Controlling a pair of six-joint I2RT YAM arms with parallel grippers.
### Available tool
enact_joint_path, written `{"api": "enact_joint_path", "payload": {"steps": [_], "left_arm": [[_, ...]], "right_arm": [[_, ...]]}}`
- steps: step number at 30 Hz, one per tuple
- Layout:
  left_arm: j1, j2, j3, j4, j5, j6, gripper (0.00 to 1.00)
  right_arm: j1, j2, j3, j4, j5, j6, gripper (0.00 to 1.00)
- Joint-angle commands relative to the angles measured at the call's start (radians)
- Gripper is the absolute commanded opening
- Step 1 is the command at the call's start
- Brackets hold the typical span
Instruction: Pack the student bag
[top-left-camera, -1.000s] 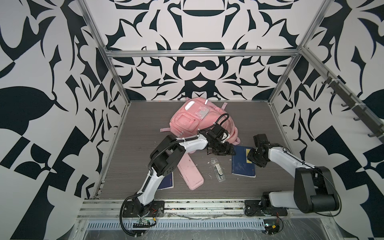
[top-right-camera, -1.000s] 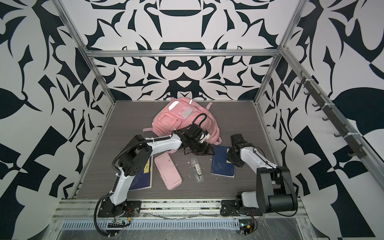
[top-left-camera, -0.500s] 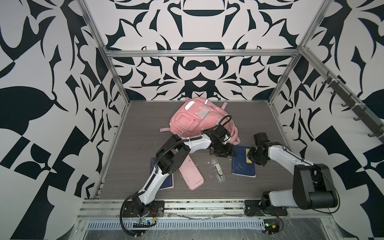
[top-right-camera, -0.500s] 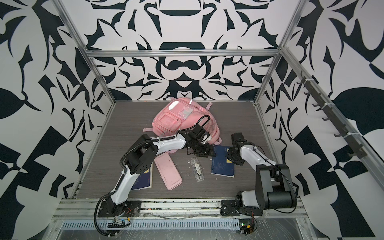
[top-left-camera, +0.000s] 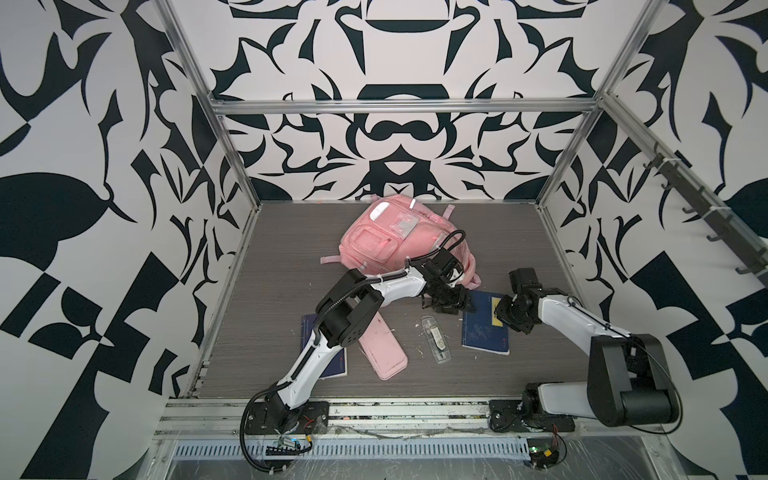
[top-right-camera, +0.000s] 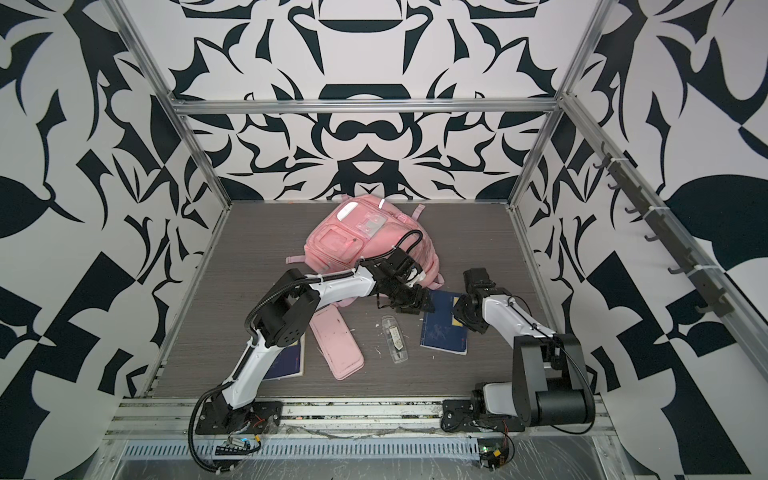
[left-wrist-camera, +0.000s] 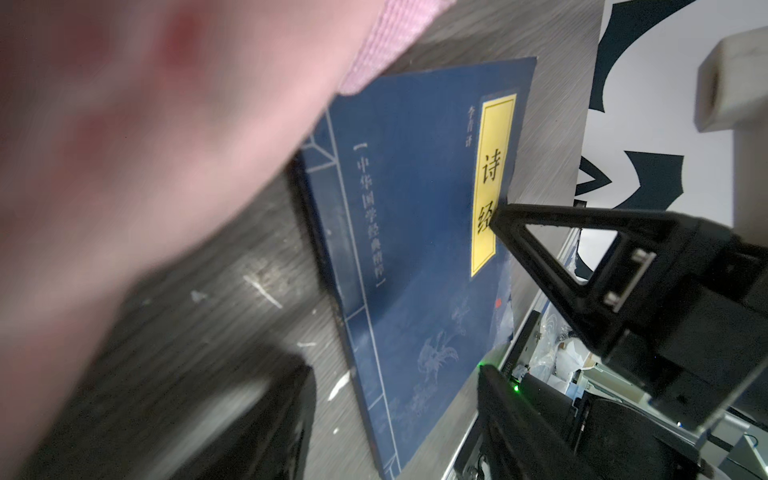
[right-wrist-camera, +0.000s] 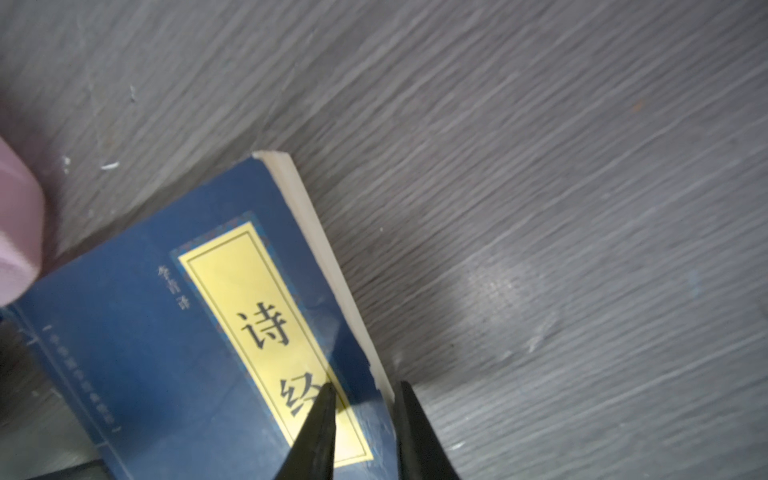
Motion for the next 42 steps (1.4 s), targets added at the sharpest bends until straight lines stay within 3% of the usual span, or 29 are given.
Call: {"api": "enact_joint_path", "payload": {"steps": [1,9,16,23,36,42], "left_arm": [[-0.007,0.052,0.015,-0.054,0.007,-0.012,0.62],[-0.007,0.071,0.022,-0.009,0.069,-0.036,0.53],[-0.007,0.045,-0.039,0.198,0.169,-0.104,0.52],[-0.007,0.015,-0.118,0.493,0.258,-0.227,0.44],[-0.007,-0.007,-0.151,0.567,0.268,-0.221,0.32],[-0.009,-0.011,-0.163,0.593,0.268,-0.220,0.31]], "right_arm": [[0.006,-0.008,-0.033,-0.061,-0.048,0.012,0.27],[0.007,-0.006,-0.030,-0.077,-0.046,-0.008,0.28],[0.010,0.014,-0.030,-0.073,-0.049,-0.021,0.29],[0.019,0.034,-0.023,-0.074,-0.053,-0.029,0.29],[0.022,0.043,-0.019,-0.075,-0.055,-0.030,0.30],[0.022,0.045,-0.019,-0.075,-0.051,-0.030,0.29]]}}
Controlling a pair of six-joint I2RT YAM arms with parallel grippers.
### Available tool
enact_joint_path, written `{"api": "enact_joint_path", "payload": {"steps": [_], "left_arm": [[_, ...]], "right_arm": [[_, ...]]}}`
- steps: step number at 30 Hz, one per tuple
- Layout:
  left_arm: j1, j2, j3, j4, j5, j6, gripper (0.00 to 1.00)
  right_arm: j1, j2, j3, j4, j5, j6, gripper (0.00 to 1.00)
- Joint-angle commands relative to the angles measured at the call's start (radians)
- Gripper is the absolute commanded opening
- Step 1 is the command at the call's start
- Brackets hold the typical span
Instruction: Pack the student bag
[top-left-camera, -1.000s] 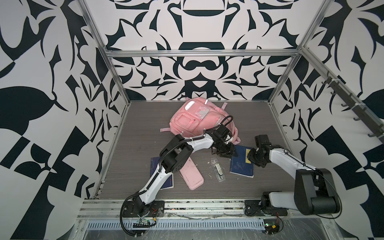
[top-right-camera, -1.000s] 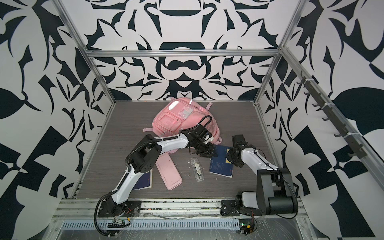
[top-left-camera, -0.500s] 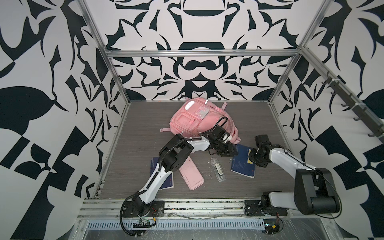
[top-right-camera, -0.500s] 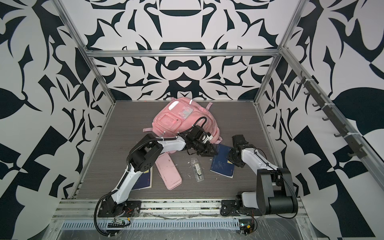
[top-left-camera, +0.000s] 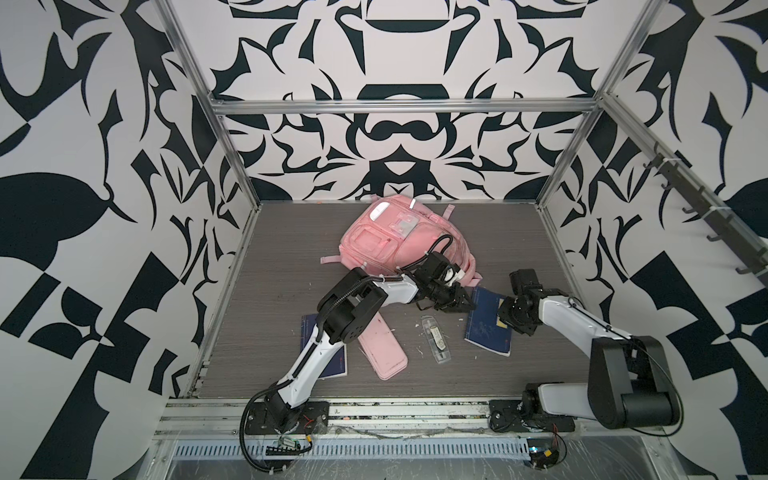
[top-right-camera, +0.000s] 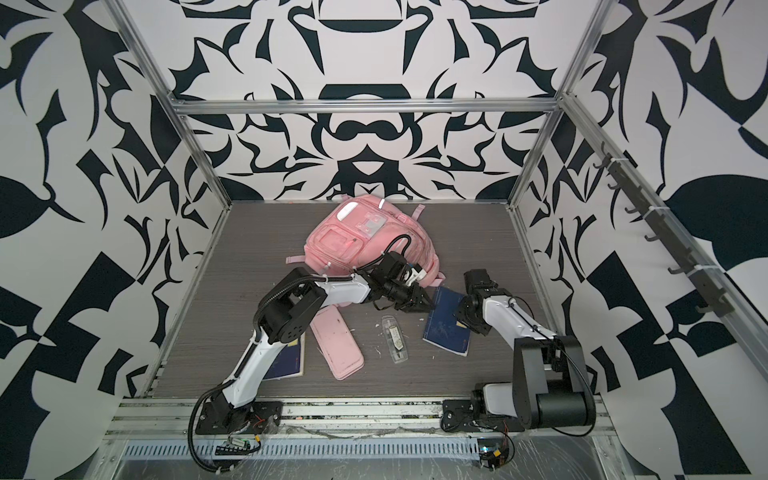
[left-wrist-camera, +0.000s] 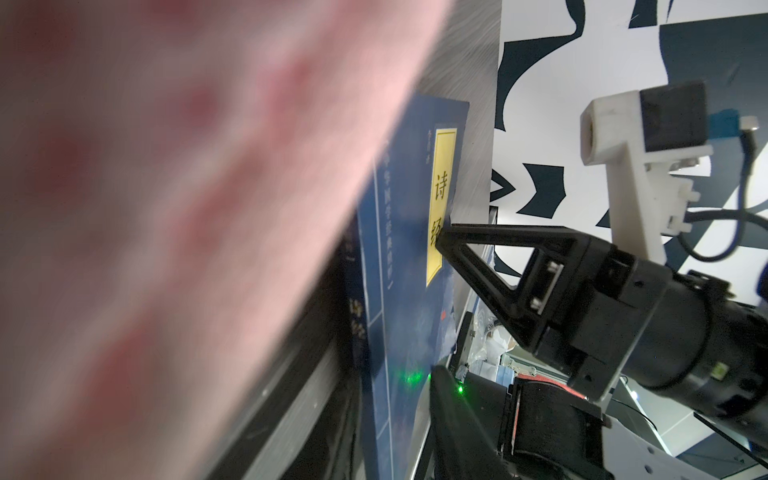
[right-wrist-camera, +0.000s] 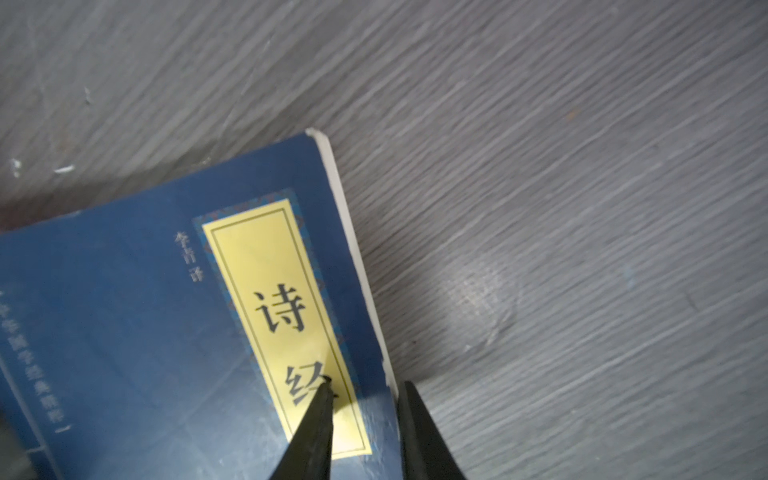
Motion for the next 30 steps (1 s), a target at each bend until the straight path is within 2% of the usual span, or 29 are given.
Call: {"api": "enact_joint_path", "payload": {"steps": [1,6,18,30], "left_arm": [[-0.039,-0.040,-0.002,0.119,0.073,-0.013,0.31],[-0.047,-0.046,-0.003,0.122,0.071,0.005,0.31],[-0.073,-0.016,0.080,-0.088,0.012,0.123,0.33],[-0.102,0.050,0.172,-0.158,-0.004,0.151,0.35]], "right_arm": [[0.022,0.047,-0.021,-0.048,-0.109,-0.016,0.29],[0.023,0.046,-0.021,-0.052,-0.108,-0.016,0.29],[0.024,0.035,-0.024,-0.063,-0.096,-0.020,0.30],[0.025,0.043,-0.022,-0.062,-0.105,-0.027,0.29]]}}
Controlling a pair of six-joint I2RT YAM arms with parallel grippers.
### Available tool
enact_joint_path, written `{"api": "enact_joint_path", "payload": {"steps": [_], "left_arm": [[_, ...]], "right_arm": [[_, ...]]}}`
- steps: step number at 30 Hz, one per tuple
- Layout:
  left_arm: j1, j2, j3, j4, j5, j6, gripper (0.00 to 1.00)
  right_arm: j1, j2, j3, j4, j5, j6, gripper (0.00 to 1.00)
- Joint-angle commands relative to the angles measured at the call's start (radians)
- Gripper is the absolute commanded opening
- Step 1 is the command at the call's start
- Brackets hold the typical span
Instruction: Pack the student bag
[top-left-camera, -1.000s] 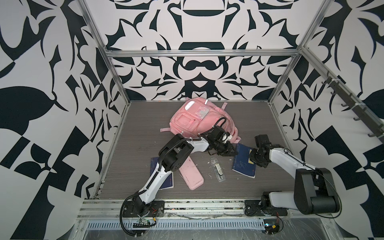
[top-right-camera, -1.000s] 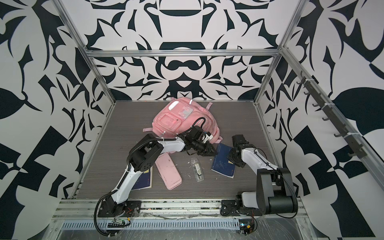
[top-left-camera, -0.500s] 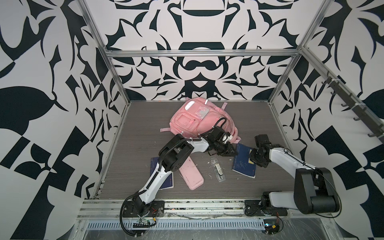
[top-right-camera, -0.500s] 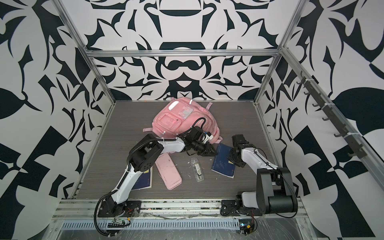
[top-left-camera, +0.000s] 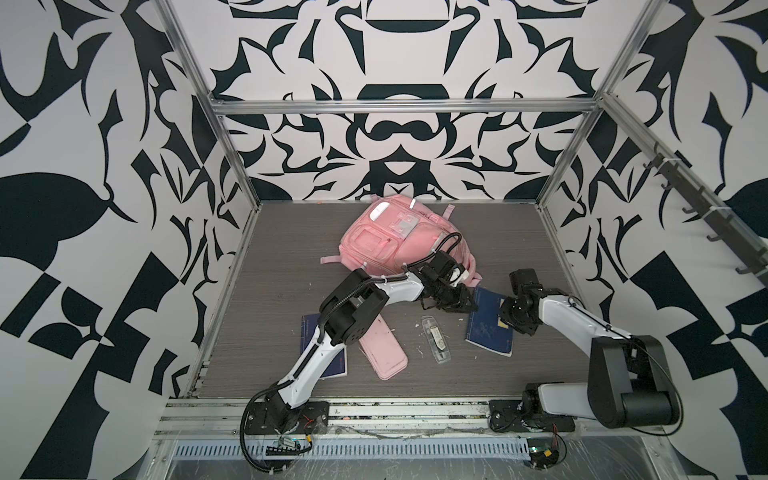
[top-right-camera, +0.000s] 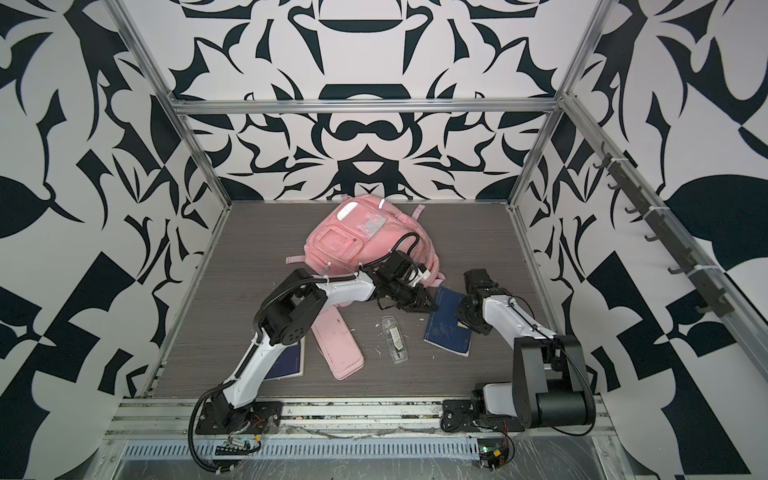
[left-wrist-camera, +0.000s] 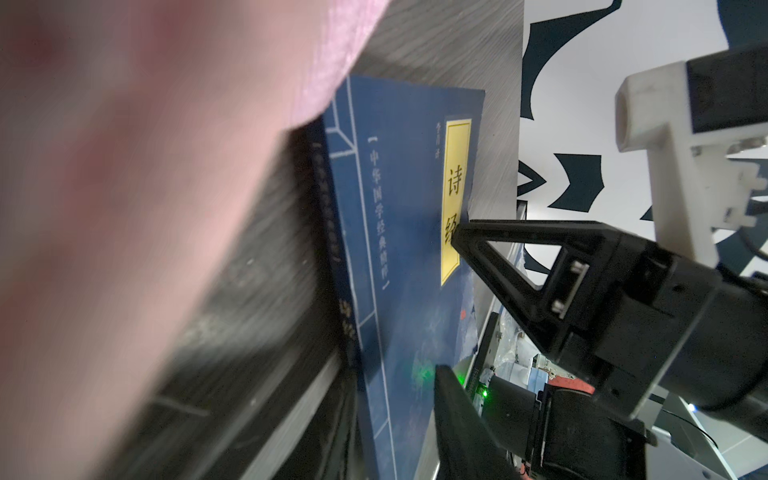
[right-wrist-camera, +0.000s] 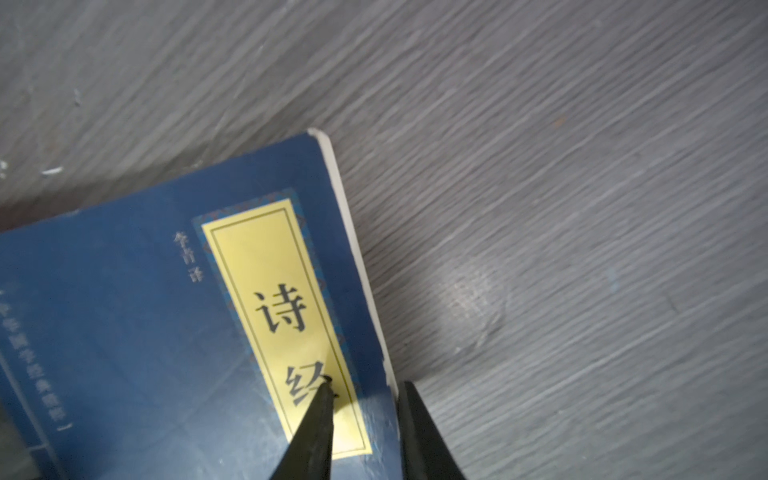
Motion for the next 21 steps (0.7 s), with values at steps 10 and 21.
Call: {"api": "enact_joint_path", "payload": {"steps": [10,21], "left_arm": [[-0.085,0.063,0.140,-0.184,-0.085,0.146,0.38],[-0.101,0.061,0.054,0.129,0.084,0.031,0.42]], "right_arm": [[0.024,0.036,-0.027,-0.050,-0.133,-0.016,0.29],[0.027,0.024,-0.034,-0.059,-0.121,-0.008,0.30]]}}
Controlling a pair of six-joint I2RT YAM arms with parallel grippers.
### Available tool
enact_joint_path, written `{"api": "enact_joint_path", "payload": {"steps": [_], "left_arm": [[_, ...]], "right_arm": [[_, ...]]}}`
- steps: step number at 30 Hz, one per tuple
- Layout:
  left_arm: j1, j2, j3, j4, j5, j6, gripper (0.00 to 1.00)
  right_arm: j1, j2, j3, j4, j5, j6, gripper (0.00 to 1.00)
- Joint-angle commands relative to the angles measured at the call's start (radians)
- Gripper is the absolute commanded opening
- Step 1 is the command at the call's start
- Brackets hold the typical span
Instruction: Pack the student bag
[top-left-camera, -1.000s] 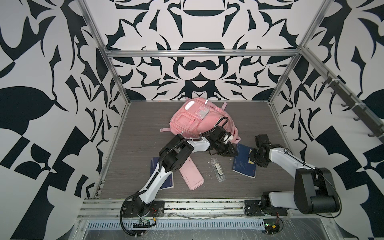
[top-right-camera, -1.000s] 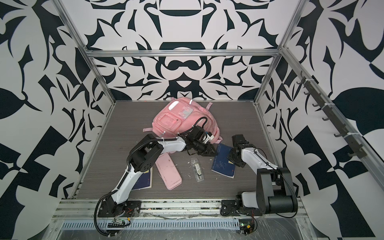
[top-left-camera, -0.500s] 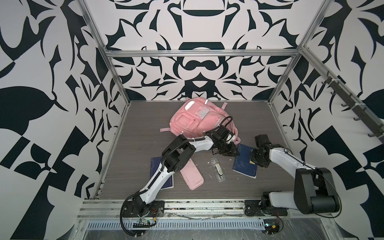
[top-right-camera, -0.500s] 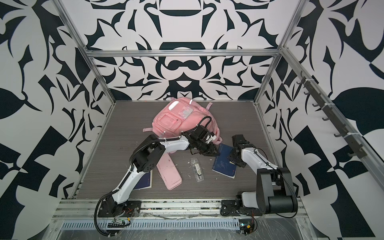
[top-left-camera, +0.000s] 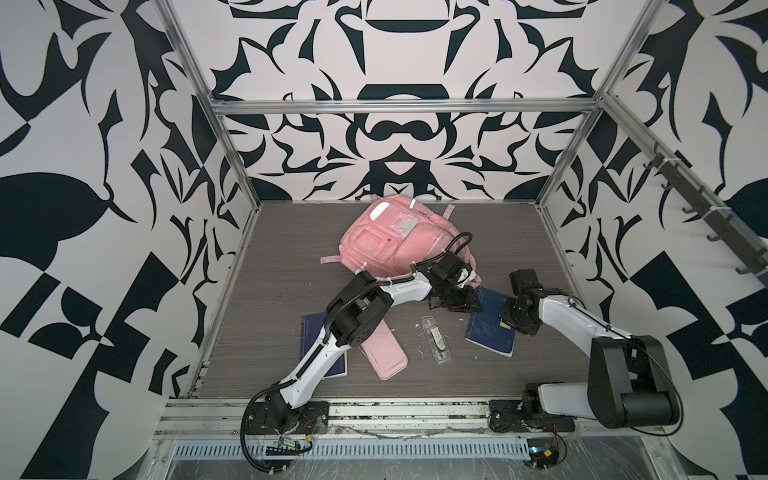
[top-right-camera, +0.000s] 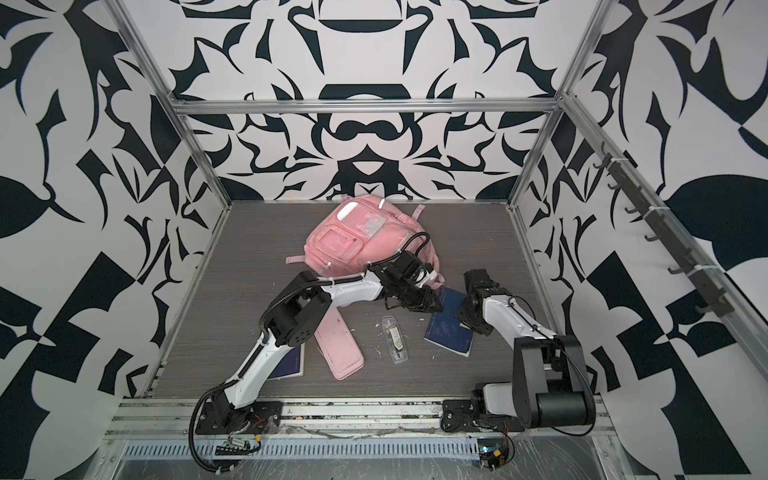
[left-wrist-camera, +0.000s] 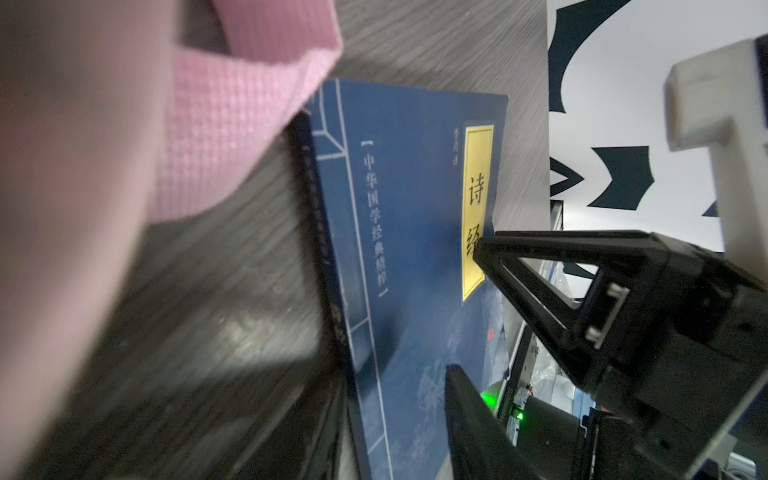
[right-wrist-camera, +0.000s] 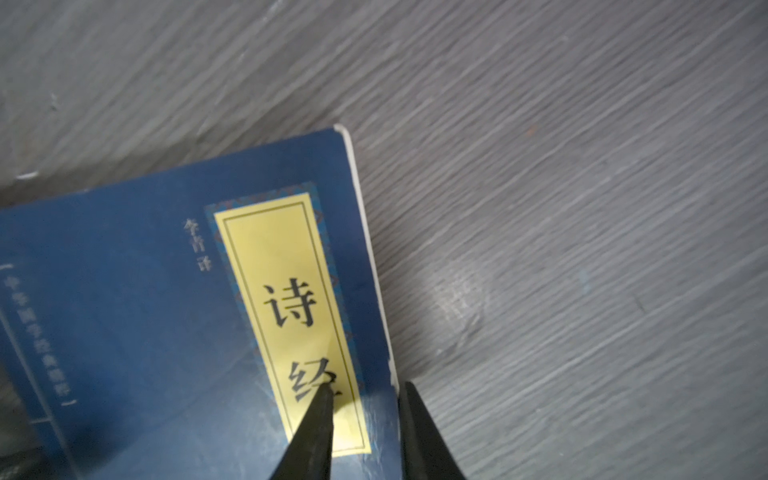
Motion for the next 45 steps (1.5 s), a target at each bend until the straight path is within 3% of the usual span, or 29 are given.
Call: {"api": "enact_joint_path", "payload": {"steps": [1,11,18,26,30,38,42,45], "left_arm": [[-0.069,0.017,-0.037,0.221,0.170,-0.063,0.42],[-0.069,0.022,-0.090,0.428,0.233,-0.155,0.37],[-0.058,-0.009,-0.081,0.211,0.107,-0.046,0.30],[-0.019,-0.054,-0.119,0.196,0.069,-0.051,0.16],[-0.016,-0.077,-0.101,0.175,0.086,-0.031,0.07],[0.053,-0.162,-0.107,0.197,0.197,-0.024,0.03],[0.109,-0.202,-0.119,0.267,0.333,-0.079,0.03],[0.140,-0.255,-0.142,0.267,0.365,-0.062,0.03]], "right_arm": [[0.026,0.024,-0.033,-0.045,-0.146,0.000,0.30],[0.026,0.028,-0.032,-0.046,-0.147,-0.002,0.31],[0.026,0.023,-0.032,-0.047,-0.143,-0.001,0.30],[0.026,0.013,-0.032,-0.042,-0.156,-0.005,0.34],[0.026,-0.034,-0.015,-0.042,-0.197,-0.031,0.42],[0.027,-0.281,0.051,-0.039,-0.226,-0.043,0.69],[0.026,-0.346,0.098,0.000,-0.245,-0.050,0.75],[0.026,-0.365,0.122,0.045,-0.270,-0.067,0.76]]}}
